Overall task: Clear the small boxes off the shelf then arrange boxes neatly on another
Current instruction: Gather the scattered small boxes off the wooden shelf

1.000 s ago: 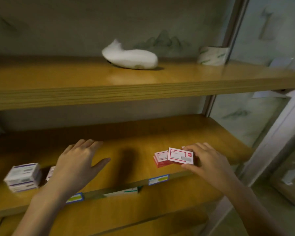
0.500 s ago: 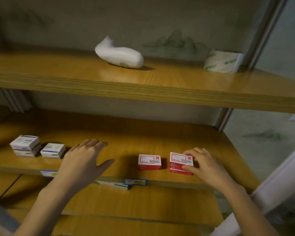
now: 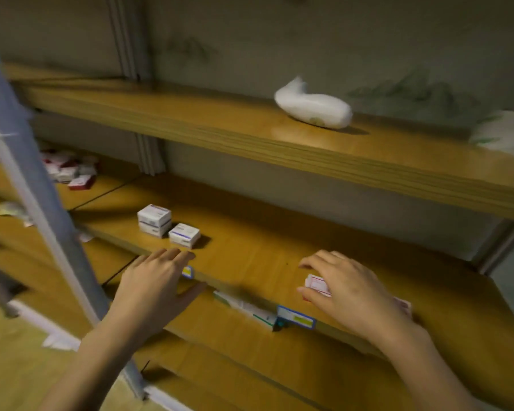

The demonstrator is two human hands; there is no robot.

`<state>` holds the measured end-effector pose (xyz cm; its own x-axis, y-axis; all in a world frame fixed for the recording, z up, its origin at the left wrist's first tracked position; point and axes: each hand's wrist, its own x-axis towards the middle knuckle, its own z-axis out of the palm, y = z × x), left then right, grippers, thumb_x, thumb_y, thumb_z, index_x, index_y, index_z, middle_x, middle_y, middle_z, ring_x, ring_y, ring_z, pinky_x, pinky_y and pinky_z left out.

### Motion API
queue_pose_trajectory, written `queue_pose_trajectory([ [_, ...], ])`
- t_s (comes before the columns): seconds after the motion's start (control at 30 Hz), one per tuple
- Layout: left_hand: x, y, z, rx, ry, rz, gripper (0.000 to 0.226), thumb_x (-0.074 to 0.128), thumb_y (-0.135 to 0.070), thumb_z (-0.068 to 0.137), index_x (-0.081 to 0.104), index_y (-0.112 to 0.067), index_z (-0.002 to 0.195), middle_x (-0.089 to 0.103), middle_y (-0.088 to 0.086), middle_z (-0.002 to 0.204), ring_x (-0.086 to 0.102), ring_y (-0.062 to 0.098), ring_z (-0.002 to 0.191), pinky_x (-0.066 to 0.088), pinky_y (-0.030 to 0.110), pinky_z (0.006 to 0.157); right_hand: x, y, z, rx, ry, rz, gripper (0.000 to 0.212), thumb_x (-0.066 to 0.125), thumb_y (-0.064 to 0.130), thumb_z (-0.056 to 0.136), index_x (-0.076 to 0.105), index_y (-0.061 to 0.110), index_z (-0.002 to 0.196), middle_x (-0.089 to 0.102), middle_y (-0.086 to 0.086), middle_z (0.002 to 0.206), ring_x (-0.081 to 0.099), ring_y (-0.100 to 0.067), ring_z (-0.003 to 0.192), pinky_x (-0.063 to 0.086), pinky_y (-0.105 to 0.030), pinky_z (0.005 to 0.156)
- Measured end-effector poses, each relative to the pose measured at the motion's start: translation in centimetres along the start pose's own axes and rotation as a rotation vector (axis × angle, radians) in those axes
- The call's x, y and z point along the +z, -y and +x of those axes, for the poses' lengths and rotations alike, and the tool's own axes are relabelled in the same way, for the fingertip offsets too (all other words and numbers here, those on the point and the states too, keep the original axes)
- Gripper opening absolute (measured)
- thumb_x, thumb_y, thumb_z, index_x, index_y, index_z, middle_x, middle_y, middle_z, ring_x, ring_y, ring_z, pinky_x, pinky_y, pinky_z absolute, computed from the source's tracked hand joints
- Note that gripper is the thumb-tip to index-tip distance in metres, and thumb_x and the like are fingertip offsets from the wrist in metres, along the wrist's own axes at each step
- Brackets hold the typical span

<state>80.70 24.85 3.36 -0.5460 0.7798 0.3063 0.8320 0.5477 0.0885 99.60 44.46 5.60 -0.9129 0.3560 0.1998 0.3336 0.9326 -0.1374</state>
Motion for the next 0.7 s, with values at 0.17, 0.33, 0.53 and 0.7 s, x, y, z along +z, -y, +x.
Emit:
queue_pose_trajectory([
  [0.17, -1.1, 5.5, -4.1, -0.185, 0.016, 0.087, 0.049, 0.053, -0.060, 0.077, 0.056, -0.028, 0.114, 0.063, -0.007, 0.104, 0.058, 0.015, 0.098, 0.047, 0.030, 0.078, 2.6, 6.2, 4.1, -0.192, 0.024, 0.064, 0.041, 0.041, 0.055, 0.086, 0.038, 0.038, 0.124, 0.045, 0.018, 0.120, 0.043, -0.001, 0.106, 0.032, -0.018, 0.079],
  [0.33, -2.5, 12.1, -8.7, -0.347, 0.009, 0.141, 0.048, 0.056, -0.059, 0.076, 0.059, -0.027, 0.113, 0.065, -0.008, 0.105, 0.060, 0.015, 0.098, 0.048, 0.029, 0.074, 5.2, 13.7, 8.4, -0.380, 0.043, 0.099, 0.043, 0.041, 0.057, 0.086, 0.039, 0.036, 0.124, 0.046, 0.016, 0.123, 0.042, -0.002, 0.112, 0.038, -0.020, 0.085],
  [0.53, -4.6, 21.9, -14.0, -0.488, 0.017, 0.187, 0.048, 0.050, -0.058, 0.081, 0.055, -0.028, 0.118, 0.062, -0.009, 0.109, 0.057, 0.013, 0.101, 0.045, 0.026, 0.080, 8.1, 25.0, 13.4, -0.516, 0.064, 0.177, 0.042, 0.045, 0.051, 0.086, 0.041, 0.035, 0.125, 0.048, 0.017, 0.121, 0.043, -0.002, 0.111, 0.039, -0.021, 0.088],
  [0.7, -6.5, 31.5, -17.4, -0.507, 0.044, 0.244, 0.053, 0.038, -0.062, 0.084, 0.041, -0.034, 0.129, 0.053, -0.016, 0.123, 0.050, 0.004, 0.108, 0.040, 0.018, 0.087, 11.1, 35.4, 17.8, -0.541, 0.035, 0.197, 0.040, 0.046, 0.051, 0.086, 0.042, 0.035, 0.122, 0.050, 0.017, 0.118, 0.045, -0.002, 0.108, 0.042, -0.022, 0.086],
])
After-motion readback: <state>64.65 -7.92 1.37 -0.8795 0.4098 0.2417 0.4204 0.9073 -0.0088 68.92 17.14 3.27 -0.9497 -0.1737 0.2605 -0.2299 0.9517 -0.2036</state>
